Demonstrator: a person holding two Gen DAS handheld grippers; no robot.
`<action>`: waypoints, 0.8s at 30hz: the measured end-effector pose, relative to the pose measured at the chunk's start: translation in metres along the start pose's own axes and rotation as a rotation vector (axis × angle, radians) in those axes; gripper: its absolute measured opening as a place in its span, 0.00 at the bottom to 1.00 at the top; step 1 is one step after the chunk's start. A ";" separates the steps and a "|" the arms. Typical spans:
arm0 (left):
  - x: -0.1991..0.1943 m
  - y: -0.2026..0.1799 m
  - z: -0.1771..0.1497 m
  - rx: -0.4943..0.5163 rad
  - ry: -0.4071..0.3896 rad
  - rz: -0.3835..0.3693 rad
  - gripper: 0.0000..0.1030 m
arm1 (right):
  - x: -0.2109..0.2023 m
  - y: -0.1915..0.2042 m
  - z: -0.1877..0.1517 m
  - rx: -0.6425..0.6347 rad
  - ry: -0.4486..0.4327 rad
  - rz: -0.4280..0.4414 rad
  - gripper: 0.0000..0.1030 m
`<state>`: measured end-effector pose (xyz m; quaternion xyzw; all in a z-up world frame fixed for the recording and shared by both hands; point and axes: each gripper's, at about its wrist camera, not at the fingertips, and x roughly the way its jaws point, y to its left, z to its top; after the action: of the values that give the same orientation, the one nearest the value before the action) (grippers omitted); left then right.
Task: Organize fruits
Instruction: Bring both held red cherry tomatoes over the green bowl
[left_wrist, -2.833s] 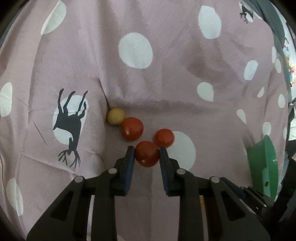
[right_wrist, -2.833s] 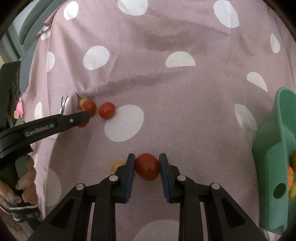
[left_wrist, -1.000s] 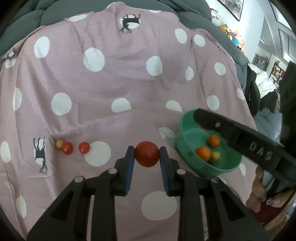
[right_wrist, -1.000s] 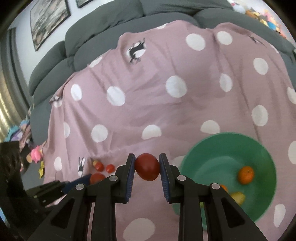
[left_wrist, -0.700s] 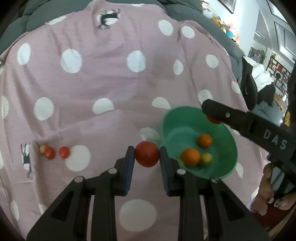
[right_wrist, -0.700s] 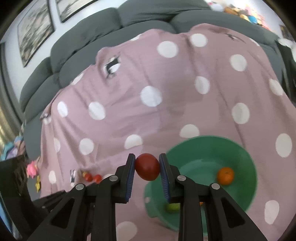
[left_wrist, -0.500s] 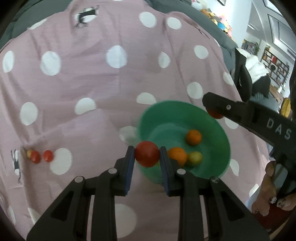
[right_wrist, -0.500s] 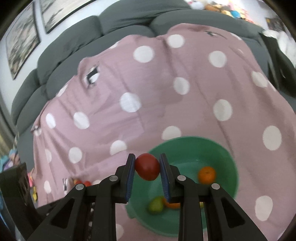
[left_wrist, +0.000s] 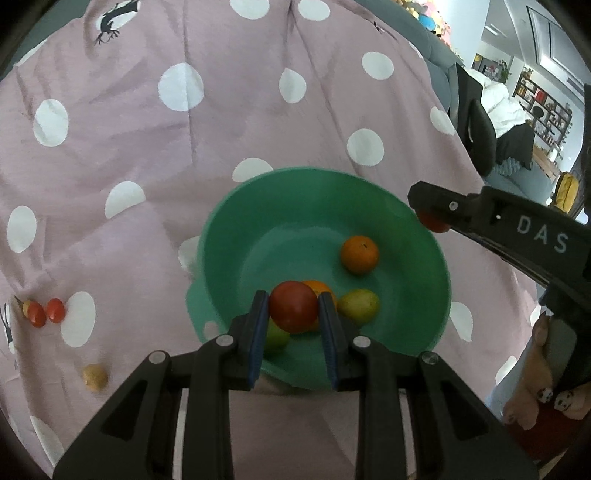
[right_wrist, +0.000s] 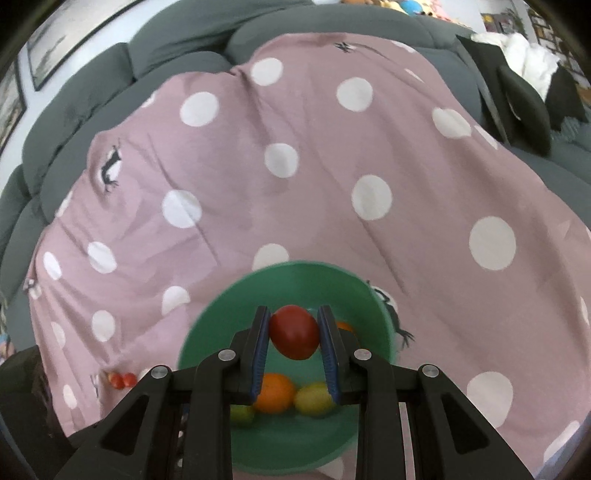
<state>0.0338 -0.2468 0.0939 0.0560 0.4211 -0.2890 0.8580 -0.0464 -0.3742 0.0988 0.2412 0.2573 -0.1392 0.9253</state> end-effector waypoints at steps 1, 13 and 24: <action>0.002 -0.001 0.000 0.001 0.006 -0.001 0.26 | 0.002 -0.002 0.000 0.004 0.006 -0.007 0.27; 0.019 -0.010 -0.004 0.014 0.051 -0.007 0.26 | 0.019 -0.012 -0.004 0.015 0.101 -0.076 0.27; 0.022 -0.013 -0.003 0.015 0.054 -0.013 0.26 | 0.026 -0.010 -0.004 -0.019 0.145 -0.119 0.27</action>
<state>0.0351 -0.2666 0.0779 0.0676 0.4420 -0.2962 0.8440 -0.0300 -0.3838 0.0774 0.2262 0.3388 -0.1736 0.8966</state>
